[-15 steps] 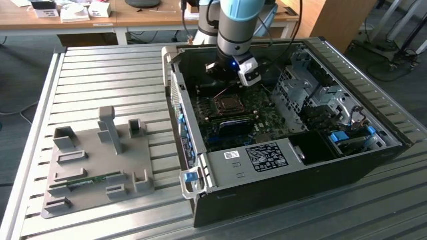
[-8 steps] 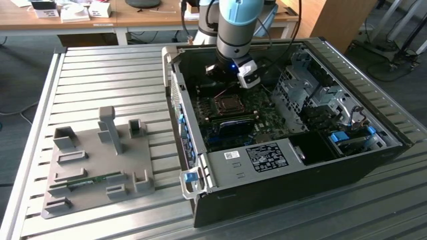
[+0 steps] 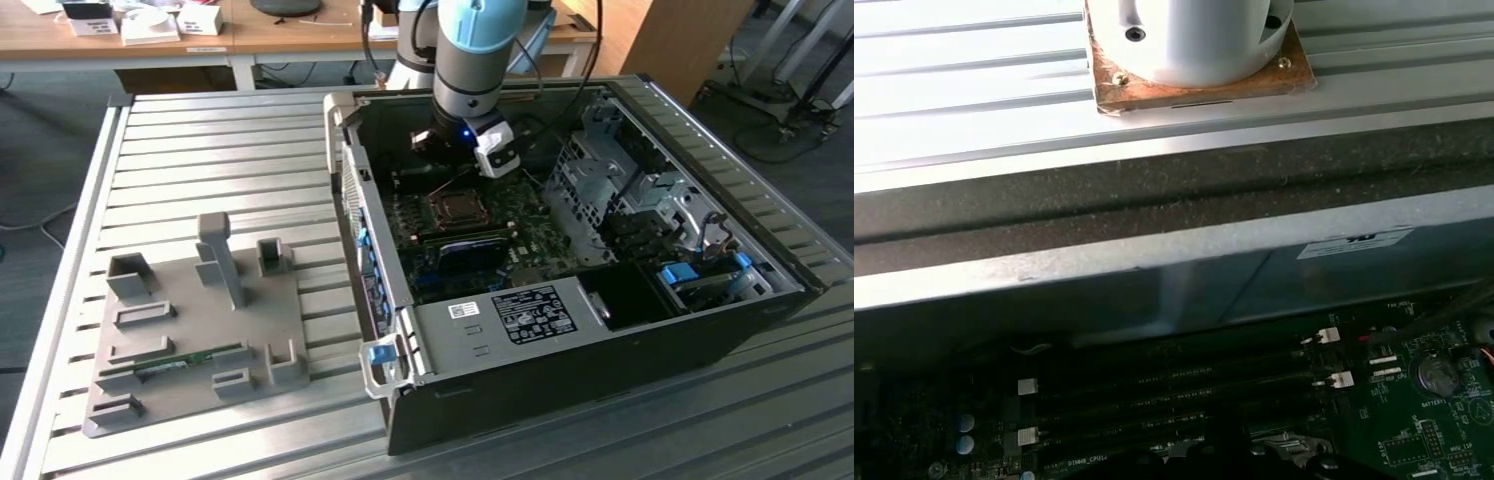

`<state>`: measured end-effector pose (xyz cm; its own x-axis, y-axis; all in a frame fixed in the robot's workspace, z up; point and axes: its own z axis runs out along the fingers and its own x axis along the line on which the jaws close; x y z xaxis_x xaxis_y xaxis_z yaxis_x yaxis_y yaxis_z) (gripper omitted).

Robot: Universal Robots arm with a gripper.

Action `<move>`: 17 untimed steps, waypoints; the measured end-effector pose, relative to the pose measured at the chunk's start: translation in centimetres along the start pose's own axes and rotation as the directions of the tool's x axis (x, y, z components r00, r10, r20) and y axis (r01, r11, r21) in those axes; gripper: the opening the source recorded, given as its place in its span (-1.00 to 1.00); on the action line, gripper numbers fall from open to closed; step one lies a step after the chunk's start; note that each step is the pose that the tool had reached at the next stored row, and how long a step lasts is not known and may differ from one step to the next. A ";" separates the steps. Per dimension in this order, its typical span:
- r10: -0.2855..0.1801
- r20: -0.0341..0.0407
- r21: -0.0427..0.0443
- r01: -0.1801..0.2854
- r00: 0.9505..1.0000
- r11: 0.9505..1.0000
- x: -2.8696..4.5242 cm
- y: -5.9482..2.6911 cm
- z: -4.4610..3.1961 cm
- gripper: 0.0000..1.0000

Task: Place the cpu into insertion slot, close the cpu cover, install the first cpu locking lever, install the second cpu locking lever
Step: 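Install the first cpu locking lever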

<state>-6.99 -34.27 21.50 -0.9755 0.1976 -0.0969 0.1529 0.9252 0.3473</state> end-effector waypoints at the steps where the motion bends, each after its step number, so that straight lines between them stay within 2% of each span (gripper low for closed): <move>1: 0.000 0.000 0.000 0.000 1.000 1.000 0.00 -0.01 0.05 -0.79; 12: 0.000 0.001 0.000 0.000 1.000 1.000 0.07 -0.37 1.06 -0.79; 17: 0.000 0.001 0.000 0.000 1.000 1.000 0.02 -0.40 1.24 -0.79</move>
<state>-6.87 -34.23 20.20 -0.9754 0.1977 -0.0974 0.1529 0.9253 0.3471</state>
